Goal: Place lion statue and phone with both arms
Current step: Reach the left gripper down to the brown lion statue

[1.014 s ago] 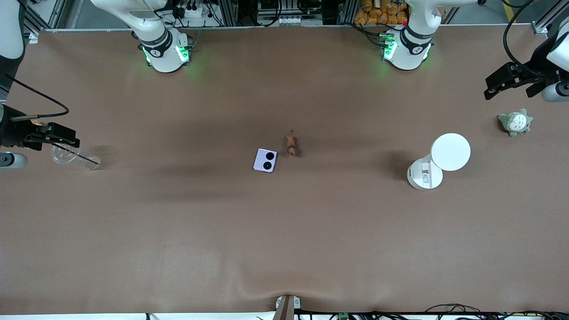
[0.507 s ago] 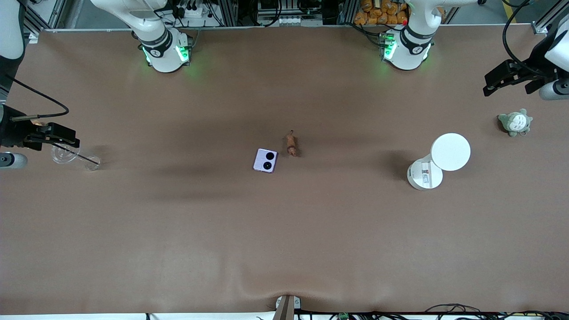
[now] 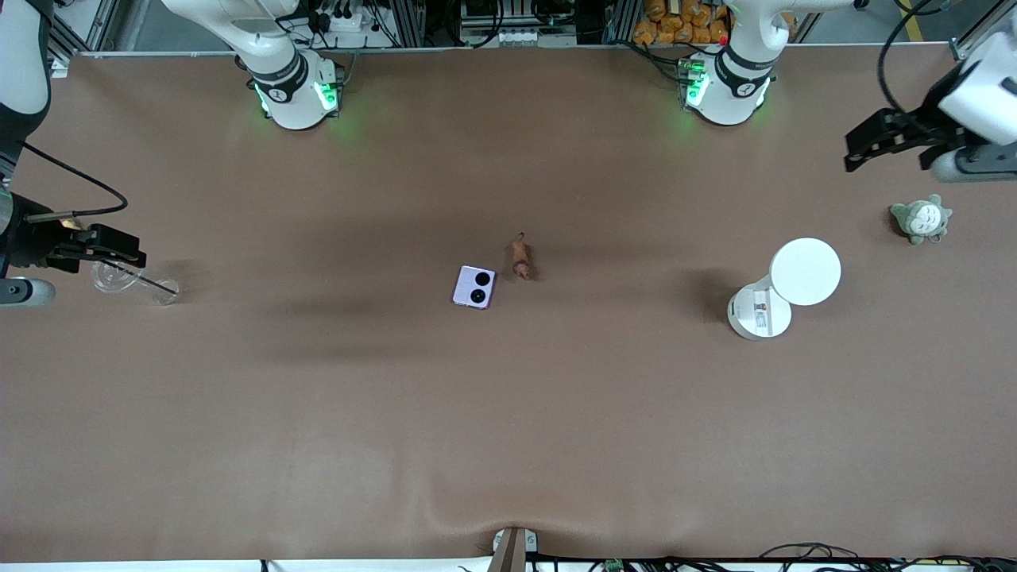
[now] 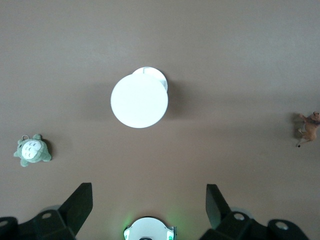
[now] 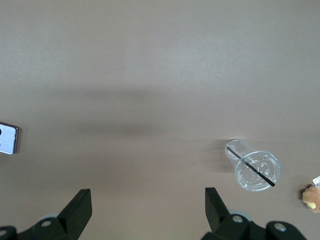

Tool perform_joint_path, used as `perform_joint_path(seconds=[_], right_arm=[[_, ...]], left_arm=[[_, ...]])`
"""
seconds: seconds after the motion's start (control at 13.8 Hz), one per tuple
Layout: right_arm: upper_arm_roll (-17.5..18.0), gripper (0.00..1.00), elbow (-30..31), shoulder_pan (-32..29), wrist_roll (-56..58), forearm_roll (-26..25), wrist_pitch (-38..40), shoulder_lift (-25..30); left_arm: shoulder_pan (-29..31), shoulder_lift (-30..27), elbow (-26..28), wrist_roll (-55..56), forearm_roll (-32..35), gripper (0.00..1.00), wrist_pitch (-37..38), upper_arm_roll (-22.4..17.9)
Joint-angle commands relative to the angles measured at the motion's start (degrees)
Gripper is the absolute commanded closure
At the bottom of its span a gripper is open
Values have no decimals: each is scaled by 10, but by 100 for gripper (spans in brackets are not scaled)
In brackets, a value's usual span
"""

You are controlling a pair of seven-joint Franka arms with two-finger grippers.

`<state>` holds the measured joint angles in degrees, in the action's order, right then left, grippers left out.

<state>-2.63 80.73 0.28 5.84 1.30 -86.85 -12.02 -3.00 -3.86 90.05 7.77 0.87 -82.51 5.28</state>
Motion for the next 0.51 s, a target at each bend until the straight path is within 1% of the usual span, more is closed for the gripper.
perform_joint_path(seconds=[0.0,0.14,0.29,0.43], right_arm=[[5,0,3,-4,3,-3,-3,-1],[5,0,4,-5,3,-2,-2,-2],[5,0,5,-4,3,-2,1,-4],[5,0,5,-3,3,-1,3,-7]], left_arm=[[-1,24,-12,36,-8,0,-9,25],[-3,53,-13,72,-8,0,-42,66],[-3,94,-13,136,-6,0,-84,117],[-3,133,-12,199,-4,0,-135,156]])
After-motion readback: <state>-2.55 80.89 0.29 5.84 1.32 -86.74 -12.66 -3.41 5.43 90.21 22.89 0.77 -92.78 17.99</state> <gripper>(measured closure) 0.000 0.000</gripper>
